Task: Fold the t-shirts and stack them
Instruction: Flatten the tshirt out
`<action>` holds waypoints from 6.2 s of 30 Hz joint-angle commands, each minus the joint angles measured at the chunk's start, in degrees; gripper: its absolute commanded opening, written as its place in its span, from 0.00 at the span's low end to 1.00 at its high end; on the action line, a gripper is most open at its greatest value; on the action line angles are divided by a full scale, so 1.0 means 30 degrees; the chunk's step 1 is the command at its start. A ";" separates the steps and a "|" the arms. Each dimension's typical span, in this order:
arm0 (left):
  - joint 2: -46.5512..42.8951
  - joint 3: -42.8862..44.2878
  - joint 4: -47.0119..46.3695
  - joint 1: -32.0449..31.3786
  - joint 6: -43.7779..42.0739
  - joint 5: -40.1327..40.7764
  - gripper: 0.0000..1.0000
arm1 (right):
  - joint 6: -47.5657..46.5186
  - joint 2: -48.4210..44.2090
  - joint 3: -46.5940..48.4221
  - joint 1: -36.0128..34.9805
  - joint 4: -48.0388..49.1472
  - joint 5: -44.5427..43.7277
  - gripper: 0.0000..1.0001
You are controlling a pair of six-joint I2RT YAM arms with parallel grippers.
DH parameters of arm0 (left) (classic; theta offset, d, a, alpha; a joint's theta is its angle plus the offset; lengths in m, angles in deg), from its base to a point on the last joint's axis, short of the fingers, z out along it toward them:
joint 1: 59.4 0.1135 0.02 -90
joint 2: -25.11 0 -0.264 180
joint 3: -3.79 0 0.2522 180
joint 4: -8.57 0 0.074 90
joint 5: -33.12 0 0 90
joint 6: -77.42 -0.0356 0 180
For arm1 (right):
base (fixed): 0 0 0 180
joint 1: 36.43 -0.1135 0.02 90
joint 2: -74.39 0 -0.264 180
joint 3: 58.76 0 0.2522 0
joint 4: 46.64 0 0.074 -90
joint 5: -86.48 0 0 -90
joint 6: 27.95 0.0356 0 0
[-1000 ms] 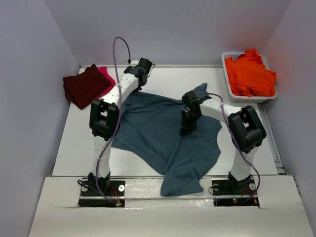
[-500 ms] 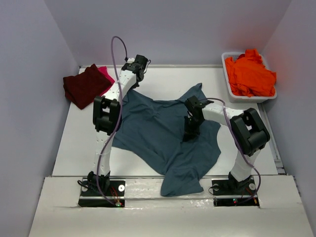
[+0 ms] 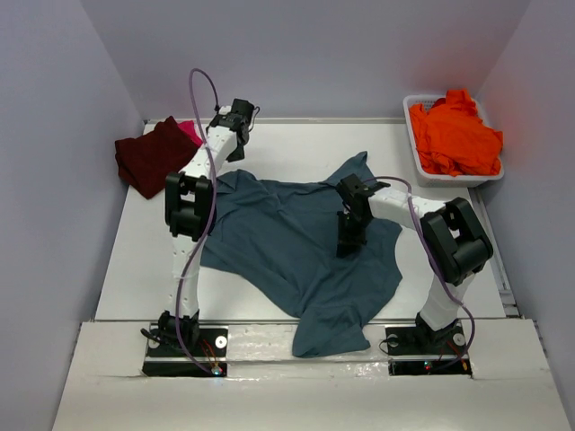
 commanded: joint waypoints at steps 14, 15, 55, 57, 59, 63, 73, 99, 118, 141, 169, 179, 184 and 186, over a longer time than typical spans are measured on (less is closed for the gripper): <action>-0.3475 -0.5548 -0.1766 0.0657 0.0709 -0.3410 0.68 | -0.0219 0.0443 0.0946 0.0026 -0.0007 -0.0532 0.22; -0.3971 -0.6017 -0.1971 0.0657 0.0767 -0.3908 0.68 | -0.0248 0.0501 0.0975 0.0026 0.0022 -0.0532 0.22; -0.7082 -1.2409 -0.8242 0.1974 0.1735 -0.9919 0.64 | -0.0424 0.0355 -0.0138 0.0026 0.0784 -0.0297 0.21; -0.7052 -1.2408 -0.8446 0.1976 0.1763 -0.9919 0.63 | -0.0424 0.0355 -0.0196 0.0026 0.0813 -0.0297 0.21; -0.7023 -1.2380 -0.8652 0.2150 0.1734 -0.9890 0.62 | -0.0424 0.0355 -0.0284 0.0026 0.0843 -0.0268 0.21; -0.6876 -1.2350 -0.8916 0.2151 0.1676 -0.9919 0.59 | -0.0424 0.0326 -0.0372 0.0026 0.0872 -0.0297 0.21; -0.6759 -1.2672 -0.9444 0.2325 0.1647 -0.9890 0.51 | -0.0424 0.0472 -0.0343 0.0026 0.0901 -0.0298 0.21; -0.6584 -1.2497 -0.9356 0.2503 0.1325 -0.9890 0.06 | -0.0394 0.0560 -0.0519 0.0026 0.0960 -0.0268 0.19; -0.7755 -1.4078 -0.9619 0.2679 0.1529 -1.0475 0.28 | -0.0336 0.0590 -0.0723 0.0026 0.1135 -0.0121 0.18; -0.7111 -1.3874 -1.0587 0.2679 0.1354 -1.0915 0.41 | -0.0336 0.0677 -0.0636 0.0026 0.1019 -0.0151 0.17; -0.5676 -1.2468 -1.0909 0.2679 0.1207 -1.1530 0.36 | -0.0453 0.0824 -0.0402 0.0026 0.0814 -0.0209 0.17; -0.5382 -1.1911 -1.0733 0.2679 0.1119 -1.1354 0.29 | -0.0512 0.0999 -0.0197 0.0026 0.0726 -0.0210 0.17; -0.5294 -1.1735 -1.0704 0.2855 0.1061 -1.1296 0.19 | -0.0541 0.1029 -0.0167 0.0026 0.0697 -0.0210 0.16; -0.5236 -1.1677 -1.0704 0.2855 0.1032 -1.1238 0.16 | -0.0541 0.1058 -0.0138 0.0026 0.0696 -0.0180 0.17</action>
